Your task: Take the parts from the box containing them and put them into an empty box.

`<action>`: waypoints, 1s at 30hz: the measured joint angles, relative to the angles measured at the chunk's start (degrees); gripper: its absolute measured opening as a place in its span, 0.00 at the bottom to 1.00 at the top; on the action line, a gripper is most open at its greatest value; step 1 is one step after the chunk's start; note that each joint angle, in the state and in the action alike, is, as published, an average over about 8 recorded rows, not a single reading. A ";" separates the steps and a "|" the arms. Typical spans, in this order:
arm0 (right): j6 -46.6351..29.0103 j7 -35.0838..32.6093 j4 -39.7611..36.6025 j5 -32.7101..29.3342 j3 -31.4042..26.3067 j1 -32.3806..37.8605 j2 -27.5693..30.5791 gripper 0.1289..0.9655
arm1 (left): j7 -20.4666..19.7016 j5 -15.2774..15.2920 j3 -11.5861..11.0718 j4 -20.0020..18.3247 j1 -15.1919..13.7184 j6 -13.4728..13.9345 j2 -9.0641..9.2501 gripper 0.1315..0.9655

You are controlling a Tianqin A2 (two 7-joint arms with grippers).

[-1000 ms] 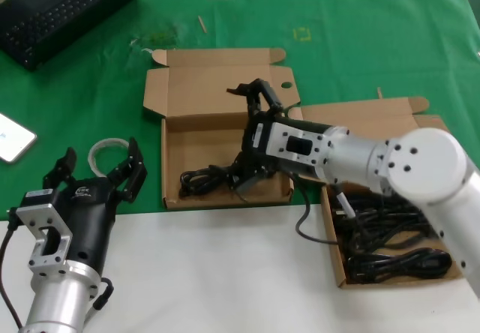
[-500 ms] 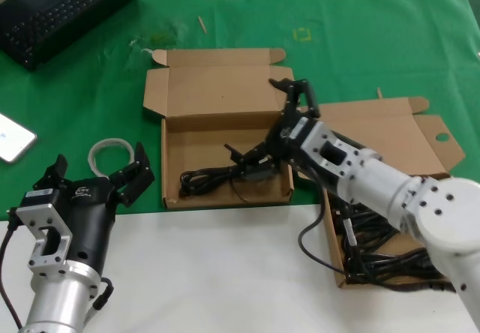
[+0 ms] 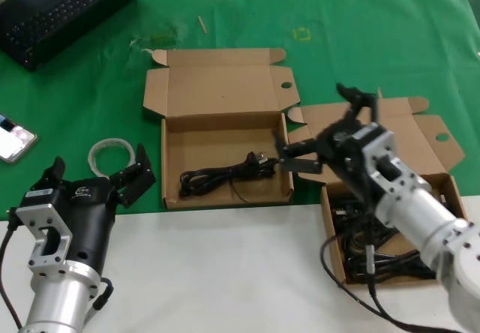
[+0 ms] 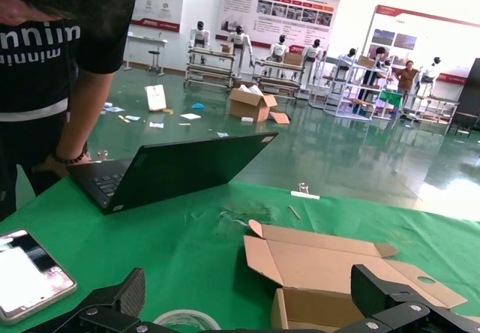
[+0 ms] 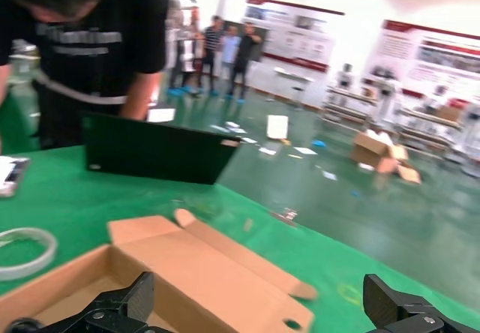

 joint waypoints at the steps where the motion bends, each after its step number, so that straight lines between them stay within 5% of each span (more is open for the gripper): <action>1: 0.72 0.22 0.57 0.51 0.54 -0.79 0.05 1.00 | 0.00 0.00 0.00 0.00 0.00 0.00 0.00 0.99; 19: 13.13 4.02 10.42 9.34 9.75 -14.90 0.91 1.00 | 0.01 0.00 0.00 0.00 0.00 0.00 0.00 1.00; 30: 14.41 4.41 11.43 10.24 10.69 -16.34 1.00 1.00 | 0.02 0.00 0.00 0.00 0.00 0.00 0.00 1.00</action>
